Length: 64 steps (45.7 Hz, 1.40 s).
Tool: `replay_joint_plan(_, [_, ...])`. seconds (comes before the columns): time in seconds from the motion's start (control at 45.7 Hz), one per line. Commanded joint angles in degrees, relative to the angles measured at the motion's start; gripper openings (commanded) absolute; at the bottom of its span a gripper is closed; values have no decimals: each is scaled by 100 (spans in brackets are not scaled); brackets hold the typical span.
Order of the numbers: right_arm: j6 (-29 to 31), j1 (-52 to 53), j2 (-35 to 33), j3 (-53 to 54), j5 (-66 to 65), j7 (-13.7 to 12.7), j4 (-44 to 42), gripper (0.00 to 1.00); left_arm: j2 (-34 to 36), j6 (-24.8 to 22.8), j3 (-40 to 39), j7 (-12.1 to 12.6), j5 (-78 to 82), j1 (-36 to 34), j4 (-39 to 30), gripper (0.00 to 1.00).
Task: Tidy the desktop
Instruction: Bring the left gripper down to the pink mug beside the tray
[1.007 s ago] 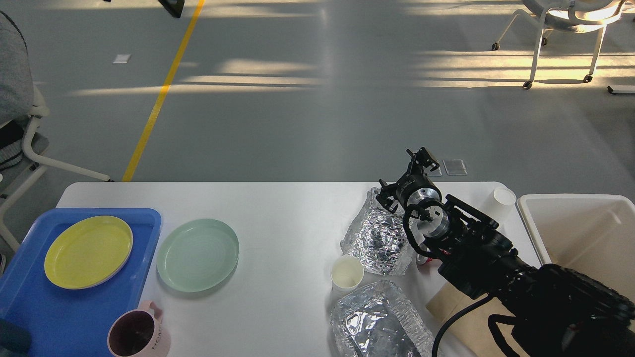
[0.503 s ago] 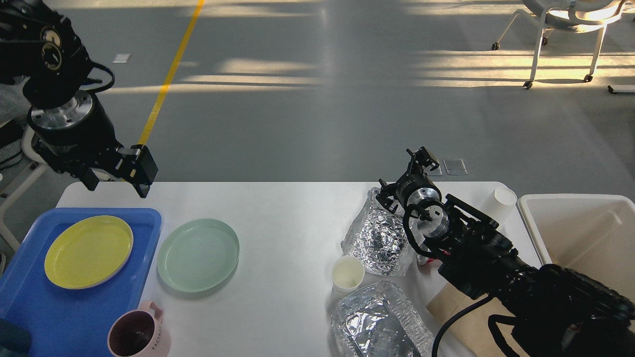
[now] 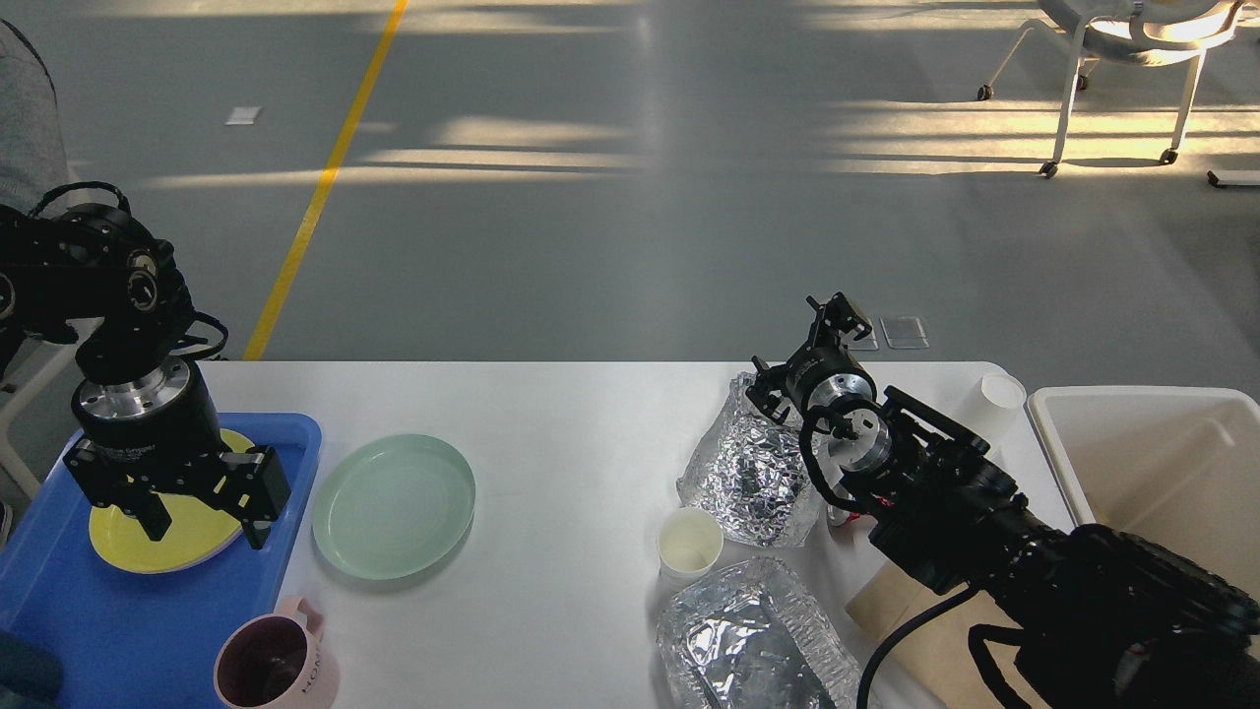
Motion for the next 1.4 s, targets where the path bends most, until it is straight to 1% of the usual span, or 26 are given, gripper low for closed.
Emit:
replay_joint_plan(0.0, [0,5,0,0,0,0,0,100,95,0,-22,1,-4,122,-30,88])
replay_joint_plan(0.088, [0,5,0,0,0,0,0,100,113,0,31,54,14,183,-144,88])
replay_joint_plan(0.241, [0,5,0,0,0,0,0,100,86,0,-13,142,14,394,-153,88])
replay_joint_plan(0.394, [0,5,0,0,0,-8,0,100,25,0,-13,212,31,710,-144,91])
replay_joint_plan(0.438, [0,5,0,0,9,-8,0,100,25,0,-13,274,31,833,-136,92])
replay_joint_plan(0.591, [0,5,0,0,9,0,0,100,16,0,-13,730,40,1212,-127,93])
replay_joint_plan(0.635, [0,5,0,0,9,0,0,100,16,0,-22,810,40,1273,-127,93])
replay_joint_plan(0.788, [0,5,0,0,0,0,0,100,-36,0,-13,819,40,1458,-83,94])
replay_joint_plan(0.897, [0,5,0,0,0,0,0,100,-89,506,-13,819,40,1528,-74,94])
replay_joint_plan(0.963, [0,5,0,0,0,0,0,100,-81,727,-22,819,40,1555,-74,94])
replay_joint_plan(1.182, [0,5,0,0,0,0,0,100,-98,1008,-92,810,31,1581,-74,94])
replay_joint_plan(1.378, [0,5,0,0,0,0,0,100,-247,1465,-101,810,31,1809,-74,94])
